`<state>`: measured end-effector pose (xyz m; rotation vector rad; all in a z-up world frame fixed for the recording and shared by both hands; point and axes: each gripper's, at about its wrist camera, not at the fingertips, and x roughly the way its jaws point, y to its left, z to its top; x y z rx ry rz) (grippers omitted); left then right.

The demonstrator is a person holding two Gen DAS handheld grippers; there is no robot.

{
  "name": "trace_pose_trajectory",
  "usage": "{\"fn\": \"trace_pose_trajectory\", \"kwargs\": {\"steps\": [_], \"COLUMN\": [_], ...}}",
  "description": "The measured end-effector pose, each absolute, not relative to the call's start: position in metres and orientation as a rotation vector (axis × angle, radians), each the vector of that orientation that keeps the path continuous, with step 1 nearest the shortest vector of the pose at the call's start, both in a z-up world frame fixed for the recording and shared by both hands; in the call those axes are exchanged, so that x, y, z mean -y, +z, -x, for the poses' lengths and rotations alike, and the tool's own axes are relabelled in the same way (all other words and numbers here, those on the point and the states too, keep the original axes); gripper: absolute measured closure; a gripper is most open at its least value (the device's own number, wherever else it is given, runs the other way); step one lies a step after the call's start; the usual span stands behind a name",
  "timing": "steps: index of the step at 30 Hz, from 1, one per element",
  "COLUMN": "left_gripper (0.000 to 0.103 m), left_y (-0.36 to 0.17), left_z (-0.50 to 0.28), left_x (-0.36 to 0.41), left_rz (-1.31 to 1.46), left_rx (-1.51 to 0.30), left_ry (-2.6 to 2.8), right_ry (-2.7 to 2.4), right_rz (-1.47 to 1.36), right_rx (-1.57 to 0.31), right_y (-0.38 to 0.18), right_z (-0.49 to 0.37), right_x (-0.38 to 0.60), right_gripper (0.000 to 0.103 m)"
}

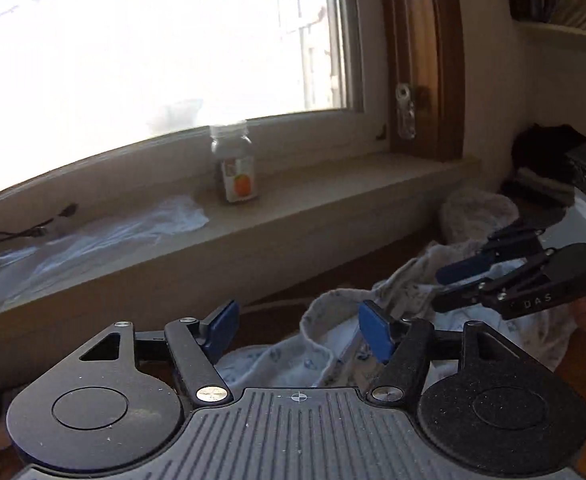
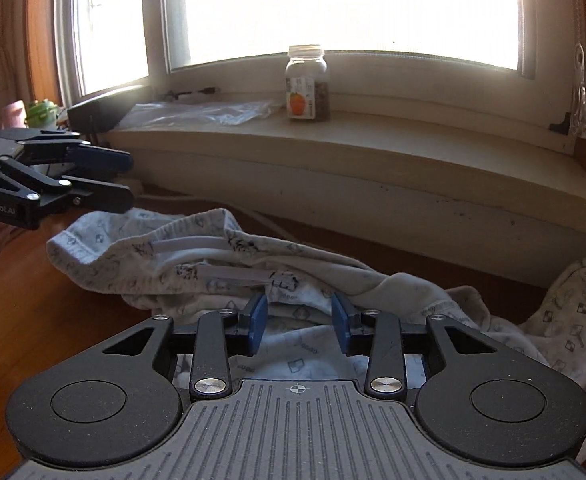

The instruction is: Fold clothes

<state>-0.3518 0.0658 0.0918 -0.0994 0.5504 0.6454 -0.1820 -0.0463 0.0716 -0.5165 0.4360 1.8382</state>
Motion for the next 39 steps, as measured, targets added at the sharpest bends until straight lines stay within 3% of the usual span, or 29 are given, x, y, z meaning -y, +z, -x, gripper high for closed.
{"fn": "trace_pose_trajectory", "kwargs": {"steps": [7, 9, 10, 14, 16, 21, 26, 29, 30, 31, 32, 34, 39], "left_gripper": [0.038, 0.049, 0.057, 0.057, 0.047, 0.039, 0.041, 0.059, 0.075, 0.083, 0.099, 0.1, 0.101], "left_y": [0.069, 0.067, 0.067, 0.065, 0.063, 0.066, 0.063, 0.058, 0.056, 0.054, 0.052, 0.053, 0.076], "left_z": [0.292, 0.29, 0.289, 0.286, 0.285, 0.288, 0.287, 0.284, 0.283, 0.282, 0.281, 0.283, 0.299], "left_x": [-0.101, -0.102, -0.102, -0.101, -0.101, -0.101, -0.102, -0.105, -0.106, -0.107, -0.108, -0.109, -0.108], "left_rz": [0.11, 0.112, 0.113, 0.114, 0.115, 0.101, 0.1, 0.103, 0.106, 0.108, 0.111, 0.1, 0.067], "left_rx": [-0.668, -0.68, -0.686, -0.706, -0.717, -0.729, -0.738, -0.742, -0.743, -0.743, -0.744, -0.719, -0.63], "left_ry": [0.583, 0.573, 0.569, 0.553, 0.545, 0.528, 0.51, 0.504, 0.509, 0.516, 0.523, 0.566, 0.672], "right_ry": [1.832, 1.851, 1.861, 1.887, 1.868, 1.861, 1.899, 1.882, 1.88, 1.879, 1.878, 1.876, 1.855], "right_rz": [0.547, 0.53, 0.518, 0.469, 0.445, 0.439, 0.523, 0.543, 0.542, 0.539, 0.536, 0.526, 0.482], "right_rx": [-0.475, -0.498, -0.491, -0.436, -0.383, -0.413, -0.485, -0.481, -0.48, -0.478, -0.476, -0.459, -0.361], "right_y": [0.062, 0.061, 0.062, 0.073, 0.081, 0.089, 0.066, 0.059, 0.059, 0.059, 0.059, 0.062, 0.084], "right_z": [0.177, 0.172, 0.171, 0.164, 0.16, 0.151, 0.162, 0.171, 0.174, 0.176, 0.177, 0.176, 0.163], "right_x": [0.028, 0.025, 0.027, 0.04, 0.047, 0.042, 0.026, 0.016, 0.014, 0.011, 0.009, 0.011, 0.031], "right_gripper": [0.059, 0.07, 0.096, 0.102, 0.102, 0.1, 0.081, 0.081, 0.081, 0.082, 0.091, 0.1, 0.101]}}
